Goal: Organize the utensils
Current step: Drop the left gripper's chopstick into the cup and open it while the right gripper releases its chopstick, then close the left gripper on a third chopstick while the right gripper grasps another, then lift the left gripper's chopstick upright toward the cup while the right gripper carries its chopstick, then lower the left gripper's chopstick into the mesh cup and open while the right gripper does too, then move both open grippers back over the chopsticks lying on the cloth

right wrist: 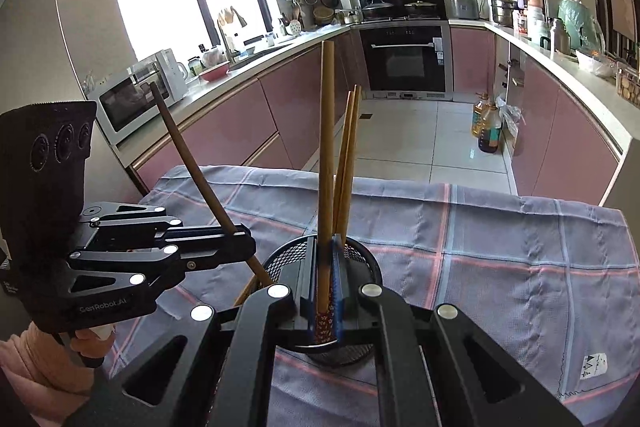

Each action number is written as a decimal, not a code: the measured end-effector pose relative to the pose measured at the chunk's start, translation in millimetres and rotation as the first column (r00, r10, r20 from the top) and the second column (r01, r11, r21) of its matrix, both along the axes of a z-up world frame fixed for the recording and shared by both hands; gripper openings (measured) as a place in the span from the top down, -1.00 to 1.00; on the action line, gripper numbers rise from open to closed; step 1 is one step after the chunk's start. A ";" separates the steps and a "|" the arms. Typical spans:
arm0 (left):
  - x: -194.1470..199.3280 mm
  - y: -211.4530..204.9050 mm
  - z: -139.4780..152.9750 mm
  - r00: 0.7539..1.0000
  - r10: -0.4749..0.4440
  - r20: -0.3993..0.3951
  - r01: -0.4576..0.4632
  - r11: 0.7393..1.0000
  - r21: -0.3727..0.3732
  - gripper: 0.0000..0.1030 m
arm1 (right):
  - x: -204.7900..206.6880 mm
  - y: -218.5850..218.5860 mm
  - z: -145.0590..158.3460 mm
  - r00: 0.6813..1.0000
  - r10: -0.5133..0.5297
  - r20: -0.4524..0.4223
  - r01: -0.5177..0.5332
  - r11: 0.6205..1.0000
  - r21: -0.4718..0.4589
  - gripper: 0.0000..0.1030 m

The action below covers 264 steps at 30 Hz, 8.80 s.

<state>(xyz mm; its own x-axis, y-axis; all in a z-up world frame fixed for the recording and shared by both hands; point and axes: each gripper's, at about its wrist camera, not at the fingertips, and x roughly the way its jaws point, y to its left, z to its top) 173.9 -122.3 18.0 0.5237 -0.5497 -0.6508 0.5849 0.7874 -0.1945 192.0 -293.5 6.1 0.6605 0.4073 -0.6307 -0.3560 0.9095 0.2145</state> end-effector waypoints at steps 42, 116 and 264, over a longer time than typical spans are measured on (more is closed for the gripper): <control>-76.2 91.7 -55.6 0.985 0.171 0.000 -0.171 0.985 0.009 0.19 | -78.8 51.4 -67.3 0.983 0.158 -0.097 -0.156 0.987 0.028 0.20; -69.7 79.5 -118.9 0.975 0.183 -0.124 -0.172 0.980 0.101 0.85 | -75.3 66.9 -95.7 0.989 0.054 -0.138 -0.057 0.998 -0.016 0.89; -71.0 90.5 -106.0 0.976 0.186 -0.114 -0.180 0.982 0.058 0.38 | -73.9 66.9 -84.9 0.985 0.132 -0.109 -0.129 0.991 0.031 0.13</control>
